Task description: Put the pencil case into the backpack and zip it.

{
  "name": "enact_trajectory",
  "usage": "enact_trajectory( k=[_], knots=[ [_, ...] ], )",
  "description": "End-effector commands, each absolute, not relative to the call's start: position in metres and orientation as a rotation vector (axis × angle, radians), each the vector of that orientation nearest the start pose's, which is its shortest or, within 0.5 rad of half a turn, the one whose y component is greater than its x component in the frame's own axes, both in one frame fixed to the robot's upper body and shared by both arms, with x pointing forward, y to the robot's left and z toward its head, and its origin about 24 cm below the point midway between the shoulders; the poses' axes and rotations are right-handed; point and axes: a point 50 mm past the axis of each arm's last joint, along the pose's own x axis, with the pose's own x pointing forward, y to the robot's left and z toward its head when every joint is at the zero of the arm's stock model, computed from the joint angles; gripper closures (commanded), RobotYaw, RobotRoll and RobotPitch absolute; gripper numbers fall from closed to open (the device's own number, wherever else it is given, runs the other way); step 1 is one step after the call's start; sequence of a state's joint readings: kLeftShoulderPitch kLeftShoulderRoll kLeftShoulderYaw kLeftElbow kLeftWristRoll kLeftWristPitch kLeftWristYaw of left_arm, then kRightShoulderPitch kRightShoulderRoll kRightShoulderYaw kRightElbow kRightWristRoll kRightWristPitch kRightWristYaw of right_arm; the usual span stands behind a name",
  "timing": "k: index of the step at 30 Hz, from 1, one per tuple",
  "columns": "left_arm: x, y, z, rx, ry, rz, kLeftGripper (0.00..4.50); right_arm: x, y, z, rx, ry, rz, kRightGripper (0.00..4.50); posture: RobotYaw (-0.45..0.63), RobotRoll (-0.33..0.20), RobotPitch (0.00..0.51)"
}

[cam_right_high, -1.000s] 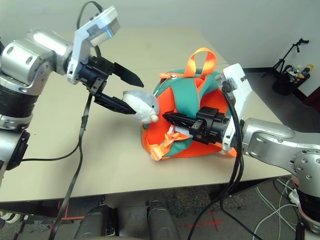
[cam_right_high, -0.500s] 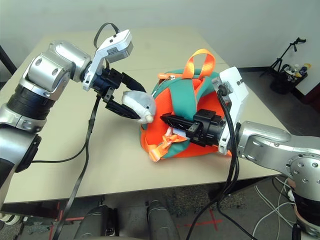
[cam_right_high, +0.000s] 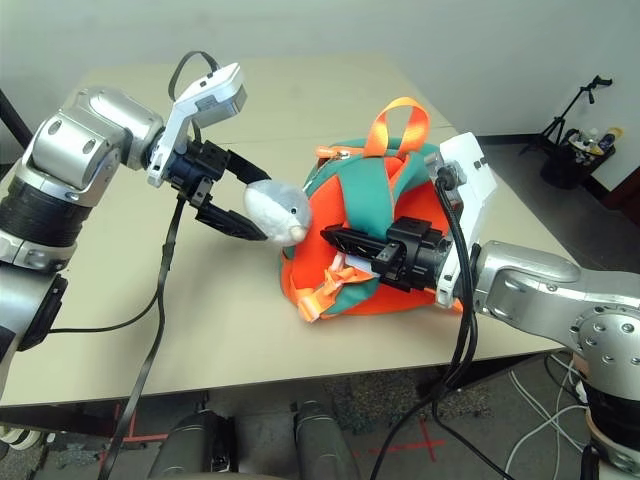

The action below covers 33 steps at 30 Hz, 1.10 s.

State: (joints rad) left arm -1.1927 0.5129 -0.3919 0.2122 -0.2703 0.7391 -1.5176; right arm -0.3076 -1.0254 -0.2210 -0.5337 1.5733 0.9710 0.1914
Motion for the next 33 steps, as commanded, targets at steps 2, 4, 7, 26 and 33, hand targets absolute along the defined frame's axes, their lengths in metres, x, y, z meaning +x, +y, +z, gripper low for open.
enact_trajectory(
  k=[2,4,7,26,33],
  knots=[
    [0.318,0.074,0.261,0.545,0.318,-1.687,0.00,0.215,-0.175,0.230,0.116,0.279,0.980,4.41,-0.13,0.000,0.033],
    [0.319,0.074,0.260,0.538,0.316,-1.682,0.18,0.215,-0.175,0.229,0.117,0.279,0.978,4.41,-0.13,0.000,0.034],
    [0.321,0.074,0.261,0.540,0.313,-1.681,0.90,0.215,-0.174,0.228,0.120,0.278,0.976,4.41,-0.13,0.000,0.034],
    [0.309,0.127,0.235,0.473,0.498,-1.568,3.31,0.215,-0.177,0.223,0.121,0.290,0.959,4.41,-0.12,0.000,0.031],
    [0.298,0.146,0.195,0.480,0.659,-1.526,3.31,0.215,-0.179,0.220,0.121,0.299,0.954,4.41,-0.11,0.000,0.027]
  ],
)
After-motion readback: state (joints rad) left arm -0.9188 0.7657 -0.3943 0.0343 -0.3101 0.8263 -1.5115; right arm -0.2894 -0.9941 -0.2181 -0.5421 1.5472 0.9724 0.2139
